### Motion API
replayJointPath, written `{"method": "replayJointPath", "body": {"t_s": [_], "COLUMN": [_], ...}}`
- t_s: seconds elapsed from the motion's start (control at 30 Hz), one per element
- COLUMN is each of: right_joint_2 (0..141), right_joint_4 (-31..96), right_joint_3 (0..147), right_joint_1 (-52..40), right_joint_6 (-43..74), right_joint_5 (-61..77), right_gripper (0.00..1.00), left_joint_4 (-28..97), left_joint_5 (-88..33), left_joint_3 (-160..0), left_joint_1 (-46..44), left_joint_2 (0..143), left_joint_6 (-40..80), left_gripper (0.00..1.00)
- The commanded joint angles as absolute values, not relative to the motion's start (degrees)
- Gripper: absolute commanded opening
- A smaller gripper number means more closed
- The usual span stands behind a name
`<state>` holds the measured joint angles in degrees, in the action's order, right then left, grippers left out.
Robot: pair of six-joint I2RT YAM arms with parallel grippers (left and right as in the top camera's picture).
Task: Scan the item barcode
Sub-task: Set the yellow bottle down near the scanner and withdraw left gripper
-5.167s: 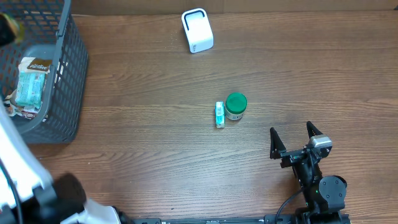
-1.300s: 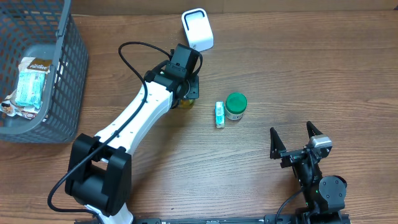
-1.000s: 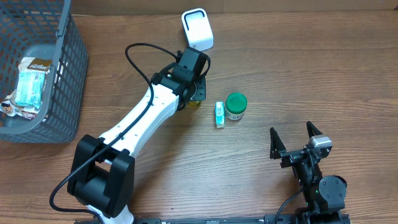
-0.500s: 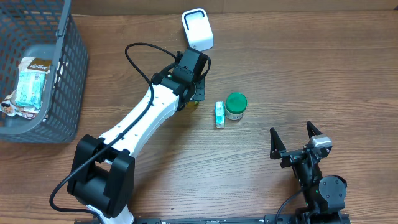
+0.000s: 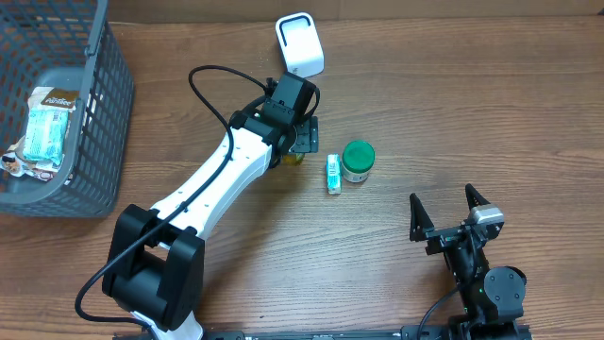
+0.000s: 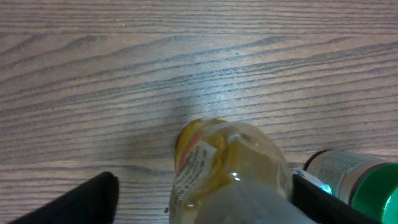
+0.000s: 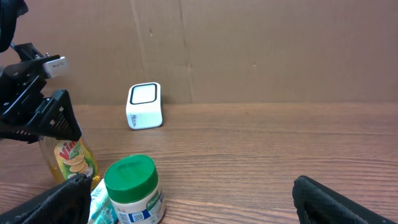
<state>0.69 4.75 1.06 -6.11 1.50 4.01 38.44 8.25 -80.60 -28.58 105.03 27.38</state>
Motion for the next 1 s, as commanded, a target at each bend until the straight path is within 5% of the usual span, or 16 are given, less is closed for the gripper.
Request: {"method": "replayJointPath", "body": {"t_s": [0.0, 0.13, 0.53, 0.97], "right_joint_2": [0.16, 0.16, 0.16, 0.16], "right_joint_4": [4.60, 4.60, 4.60, 4.60], "right_joint_3": [0.45, 0.45, 0.45, 0.45], "right_joint_1": [-6.37, -6.37, -6.37, -6.37], "right_joint_6": [1.43, 1.43, 1.43, 1.43], "right_joint_5": [3.25, 3.25, 3.25, 3.25], "right_gripper": [1.00, 1.00, 1.00, 1.00], "left_joint_4": [37.60, 38.94, 50.50, 57.08], "left_joint_5": [8.95, 8.97, 9.63, 12.43], "left_joint_3": [-81.01, -84.27, -105.78, -125.62], "left_joint_1": [-28.91, -28.86, -25.02, 0.47], "left_joint_2": [104.88, 104.14, 99.77, 99.09], "left_joint_6": [23.35, 19.55, 6.61, 0.43], "left_gripper": [0.93, 1.00, 0.99, 1.00]}}
